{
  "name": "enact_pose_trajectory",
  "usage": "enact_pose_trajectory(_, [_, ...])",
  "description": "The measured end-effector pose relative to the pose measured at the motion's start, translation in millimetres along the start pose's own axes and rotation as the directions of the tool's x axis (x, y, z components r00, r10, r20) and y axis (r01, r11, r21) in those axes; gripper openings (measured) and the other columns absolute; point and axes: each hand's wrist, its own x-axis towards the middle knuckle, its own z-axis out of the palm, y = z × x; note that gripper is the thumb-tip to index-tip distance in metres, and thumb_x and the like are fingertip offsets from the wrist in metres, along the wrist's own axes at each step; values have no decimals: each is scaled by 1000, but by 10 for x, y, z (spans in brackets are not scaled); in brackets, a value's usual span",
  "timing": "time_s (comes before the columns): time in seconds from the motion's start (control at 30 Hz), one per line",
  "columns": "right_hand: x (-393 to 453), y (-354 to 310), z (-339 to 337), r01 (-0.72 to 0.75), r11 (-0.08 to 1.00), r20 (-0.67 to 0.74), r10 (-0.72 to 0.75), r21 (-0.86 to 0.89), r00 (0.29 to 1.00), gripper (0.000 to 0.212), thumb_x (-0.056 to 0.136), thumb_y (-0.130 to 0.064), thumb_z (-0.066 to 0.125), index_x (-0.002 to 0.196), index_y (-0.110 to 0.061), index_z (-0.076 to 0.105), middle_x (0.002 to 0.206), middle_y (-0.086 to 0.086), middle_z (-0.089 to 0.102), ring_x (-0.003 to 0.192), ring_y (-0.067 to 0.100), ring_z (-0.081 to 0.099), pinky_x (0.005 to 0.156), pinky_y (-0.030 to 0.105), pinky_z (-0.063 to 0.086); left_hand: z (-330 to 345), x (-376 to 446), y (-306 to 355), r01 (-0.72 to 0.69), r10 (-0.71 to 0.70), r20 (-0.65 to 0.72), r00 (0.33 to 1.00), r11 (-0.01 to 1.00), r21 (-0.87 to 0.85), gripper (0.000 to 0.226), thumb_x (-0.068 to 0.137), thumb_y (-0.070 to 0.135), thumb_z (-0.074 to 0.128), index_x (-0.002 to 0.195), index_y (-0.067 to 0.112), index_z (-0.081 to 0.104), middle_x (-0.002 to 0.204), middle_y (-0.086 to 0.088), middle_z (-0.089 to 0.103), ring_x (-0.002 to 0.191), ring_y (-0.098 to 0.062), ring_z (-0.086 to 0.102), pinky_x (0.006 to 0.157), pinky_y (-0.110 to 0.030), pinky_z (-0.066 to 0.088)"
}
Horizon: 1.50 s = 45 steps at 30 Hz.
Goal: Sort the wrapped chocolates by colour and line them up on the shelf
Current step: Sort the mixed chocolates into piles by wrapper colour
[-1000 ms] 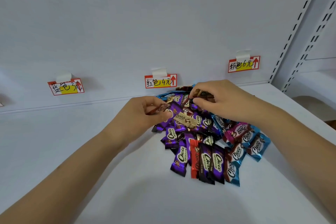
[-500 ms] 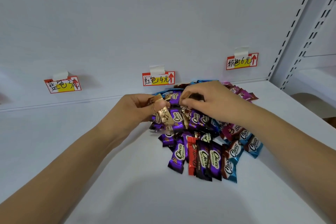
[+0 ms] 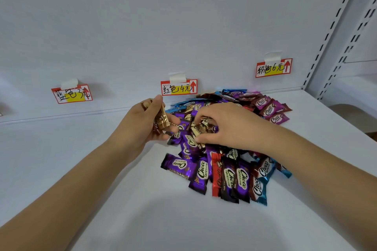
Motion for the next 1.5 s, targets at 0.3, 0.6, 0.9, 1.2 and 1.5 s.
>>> enact_pose_trajectory(0.3, [0, -184, 42, -179, 965, -33, 176, -194, 984, 81, 70, -83, 54, 121, -21, 46, 104, -4, 53, 93, 16, 52, 76, 35, 48, -121, 105, -48, -21, 20, 14, 1000, 999, 42, 24, 94, 23, 64, 78, 17, 46, 55, 3, 39, 49, -12, 39, 40, -21, 37])
enact_pose_trajectory(0.6, [6, -155, 25, -173, 982, -31, 176, 69, 984, 28, 83, -35, 65, 103, -16, 59, 87, -4, 65, 79, 12, 59, 76, 40, 54, -152, 127, -182, -331, 288, 169, 943, 736, 591, 18, 102, 27, 49, 100, 32, 67, 58, 15, 54, 53, -5, 49, 56, -25, 40])
enact_pose_trajectory(0.9, [16, -79, 23, -164, 984, -141, 172, 65, 975, 25, 91, -32, 56, 109, -17, 64, 100, -2, 65, 86, 14, 57, 79, 34, 49, -187, 78, -97, -424, 270, 348, 898, 314, 850, 23, 94, 40, 59, 116, 47, 65, 102, 23, 64, 85, -2, 56, 73, -28, 48])
enact_pose_trajectory(1.2, [39, -24, -132, -144, 845, -173, 267, 515, 948, 23, 101, -20, 41, 98, -9, 62, 69, -4, 52, 48, 0, 42, 45, 14, 30, -319, 122, -98, -357, 287, 269, 920, 327, 875, 7, 91, 32, 58, 91, 33, 66, 72, 10, 60, 70, -13, 54, 60, -31, 43])
enact_pose_trajectory(1.5, [79, 42, -117, -197, 692, -83, 349, 695, 933, 49, 90, -64, 47, 73, -19, 40, 59, -5, 37, 50, 10, 35, 56, 28, 32, 134, 77, -120, -308, 327, 245, 913, 159, 938, 45, 84, 70, 53, 94, 26, 54, 74, 11, 53, 72, -10, 52, 56, -29, 38])
